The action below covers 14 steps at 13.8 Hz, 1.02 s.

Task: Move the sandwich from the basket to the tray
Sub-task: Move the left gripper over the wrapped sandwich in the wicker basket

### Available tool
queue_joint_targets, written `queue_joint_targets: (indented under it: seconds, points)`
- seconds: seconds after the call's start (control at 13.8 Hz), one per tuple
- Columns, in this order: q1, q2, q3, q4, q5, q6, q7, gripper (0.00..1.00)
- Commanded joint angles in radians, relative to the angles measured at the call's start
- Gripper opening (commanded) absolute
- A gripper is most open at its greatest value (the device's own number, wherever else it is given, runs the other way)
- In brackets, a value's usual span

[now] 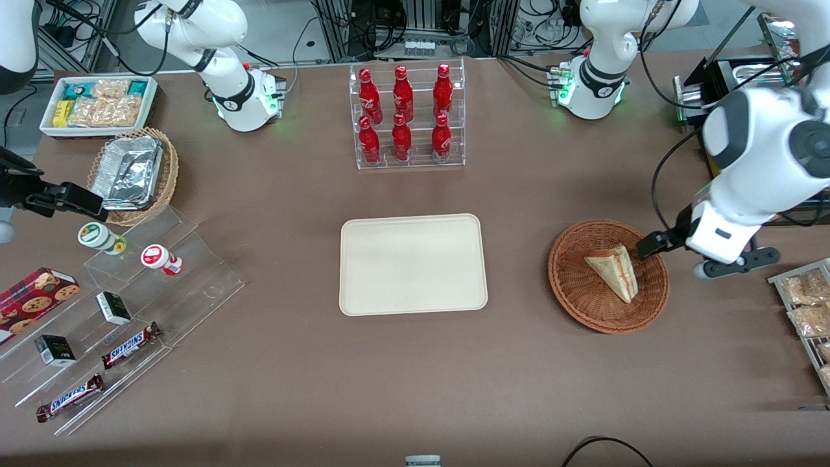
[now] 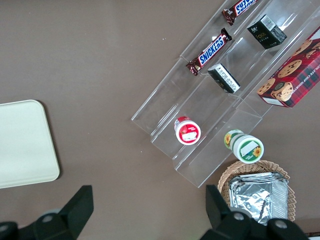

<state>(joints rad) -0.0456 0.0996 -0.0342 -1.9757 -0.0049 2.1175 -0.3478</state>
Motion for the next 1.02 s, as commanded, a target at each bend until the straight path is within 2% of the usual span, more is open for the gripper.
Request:
queue_joint_targets:
  seconds: [0.0,0.22,0.51,0.94]
  points:
    - [-0.005,-0.029,-0.004,-0.17,-0.001,0.195,-0.097,1.0]
    - [-0.007,-0.017,-0.003,-0.239,0.002,0.275,-0.161,1.0]
    - [-0.008,0.057,-0.004,-0.25,0.003,0.329,-0.214,1.0]
    - [-0.008,0.101,-0.006,-0.272,0.003,0.4,-0.253,1.0]
